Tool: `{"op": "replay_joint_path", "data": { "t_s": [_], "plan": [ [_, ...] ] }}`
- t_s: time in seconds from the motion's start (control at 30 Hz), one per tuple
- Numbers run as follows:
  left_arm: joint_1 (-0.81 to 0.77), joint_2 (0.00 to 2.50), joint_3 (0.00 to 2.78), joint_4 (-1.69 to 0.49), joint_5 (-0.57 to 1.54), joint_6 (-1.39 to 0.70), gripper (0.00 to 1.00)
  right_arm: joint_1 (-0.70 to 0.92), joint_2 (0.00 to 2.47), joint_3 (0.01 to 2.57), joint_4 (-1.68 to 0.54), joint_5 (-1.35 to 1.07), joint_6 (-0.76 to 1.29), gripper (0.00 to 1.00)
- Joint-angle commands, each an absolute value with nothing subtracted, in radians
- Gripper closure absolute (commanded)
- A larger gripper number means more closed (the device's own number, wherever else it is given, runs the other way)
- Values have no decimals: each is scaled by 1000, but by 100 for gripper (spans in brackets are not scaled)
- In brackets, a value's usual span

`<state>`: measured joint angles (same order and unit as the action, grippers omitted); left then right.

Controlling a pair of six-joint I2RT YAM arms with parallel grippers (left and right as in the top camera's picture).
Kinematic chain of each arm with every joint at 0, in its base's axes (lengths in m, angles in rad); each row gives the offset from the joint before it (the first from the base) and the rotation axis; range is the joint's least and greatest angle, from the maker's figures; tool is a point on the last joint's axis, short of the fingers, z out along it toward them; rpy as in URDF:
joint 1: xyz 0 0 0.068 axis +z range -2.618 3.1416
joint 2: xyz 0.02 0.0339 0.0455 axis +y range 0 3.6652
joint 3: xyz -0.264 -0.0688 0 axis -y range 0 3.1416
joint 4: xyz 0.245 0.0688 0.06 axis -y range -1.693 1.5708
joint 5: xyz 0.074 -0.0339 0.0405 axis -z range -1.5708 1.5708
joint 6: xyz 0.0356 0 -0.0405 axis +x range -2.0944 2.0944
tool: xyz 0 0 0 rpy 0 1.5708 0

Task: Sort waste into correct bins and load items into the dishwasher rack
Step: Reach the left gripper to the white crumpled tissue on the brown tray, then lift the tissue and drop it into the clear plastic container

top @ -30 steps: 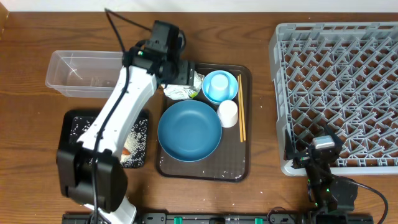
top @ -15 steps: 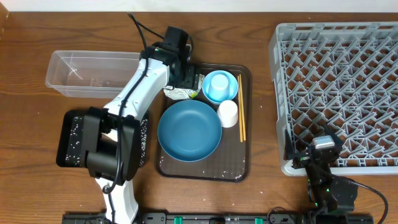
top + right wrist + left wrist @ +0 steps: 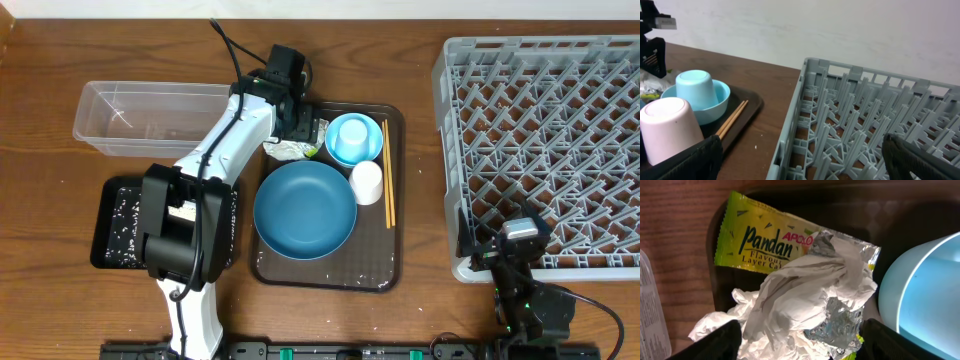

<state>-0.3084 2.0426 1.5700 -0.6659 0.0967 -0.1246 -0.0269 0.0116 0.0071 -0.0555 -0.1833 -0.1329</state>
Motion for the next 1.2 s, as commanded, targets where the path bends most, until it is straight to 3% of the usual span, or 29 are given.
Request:
{"op": "replay_joint_path", "data": {
  "t_s": [0.0,0.13,0.27,0.33,0.47,0.63,0.87,1.03,1.17],
  "plan": [
    [-304,2058,1575,-663,78,-109,31,-39,6,6,-60,-181,-139,1],
    [-304,2067,1572,-668,78,-130,46,-39,6,6,-60,-181,-139,1],
    [-304,2094,1572,-675,78,-132,45,-39,6,6,-60,-181,-139,1],
    [-304,2104,1572,-675,78,-132,38,-39,6,6,-60,-181,-139,1],
    [-304,2104,1572,-674,86,-132,39,-39,6,6,-60,-181,-139,1],
    [-304,2100,1572,-676,93,-132,66,-39,6,6,-60,-181,-139,1],
    [-304,2014,1573,-682,97,-148,76,-39,6,6,-60,-181,-139,1],
    [-304,1931,1573,-704,97,-178,94,-39,6,6,-59,-181,-139,1],
    [-304,1880,1573,-729,120,-182,94,-39,6,6,-60,-181,-139,1]
  ]
}}
